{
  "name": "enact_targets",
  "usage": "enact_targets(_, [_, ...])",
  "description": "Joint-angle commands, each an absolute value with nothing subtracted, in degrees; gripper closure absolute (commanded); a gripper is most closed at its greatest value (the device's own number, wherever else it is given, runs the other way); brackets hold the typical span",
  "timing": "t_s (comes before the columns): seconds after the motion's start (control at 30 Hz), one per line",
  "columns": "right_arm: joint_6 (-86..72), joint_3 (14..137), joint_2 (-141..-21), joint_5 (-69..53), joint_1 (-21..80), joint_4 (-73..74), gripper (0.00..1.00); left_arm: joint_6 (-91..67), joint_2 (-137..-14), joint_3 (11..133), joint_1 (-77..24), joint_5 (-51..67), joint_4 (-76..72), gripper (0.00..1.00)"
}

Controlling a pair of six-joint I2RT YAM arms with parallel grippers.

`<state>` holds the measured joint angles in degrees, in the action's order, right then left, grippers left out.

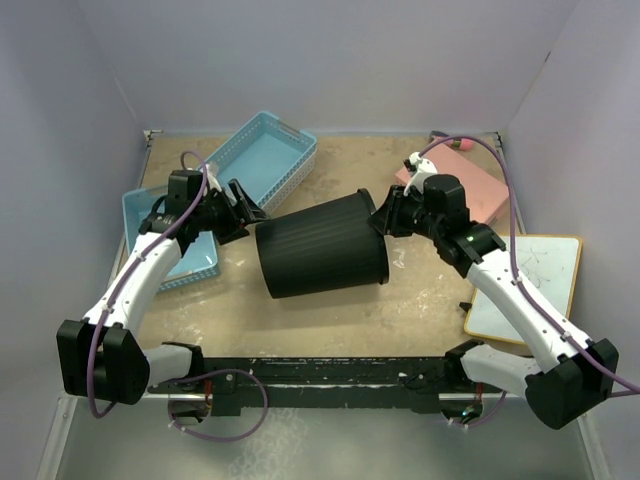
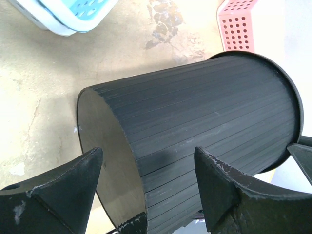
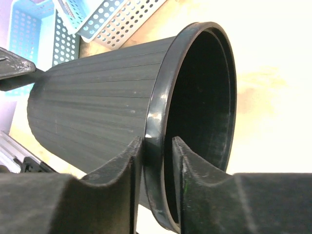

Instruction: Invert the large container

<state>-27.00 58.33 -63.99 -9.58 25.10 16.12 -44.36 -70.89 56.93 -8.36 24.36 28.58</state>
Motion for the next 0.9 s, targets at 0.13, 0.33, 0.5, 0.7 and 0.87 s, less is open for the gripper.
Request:
enact_targets(0.13, [-26.1,60.0,-64.0,-7.4,25.0,16.2,0.78,-48.5,-70.4,55.5,-8.2,32.9,21.0,0.28])
enact_targets(0.33, [-26.3,59.9,-64.2,-5.8,25.0,15.7,0.84,-50.2,-70.2,55.3,-8.3,35.5,19.4,0.28])
enact_targets(0.5, [-27.1,59.5,-64.4,-5.2,25.0,14.9,0.94,-55.2,-69.3,55.4,-8.4,38.5,13.0,0.29])
enact_targets(0.7, [-29.4,58.7,-65.1,-5.3,24.8,13.0,1.00,-62.1,-70.0,57.9,-10.6,39.7,3.1,0.29])
enact_targets(0.87, [-32.4,57.2,-64.9,-6.8,23.4,10.0,1.00,-63.9,-73.4,63.7,-15.8,38.0,-1.8,0.29])
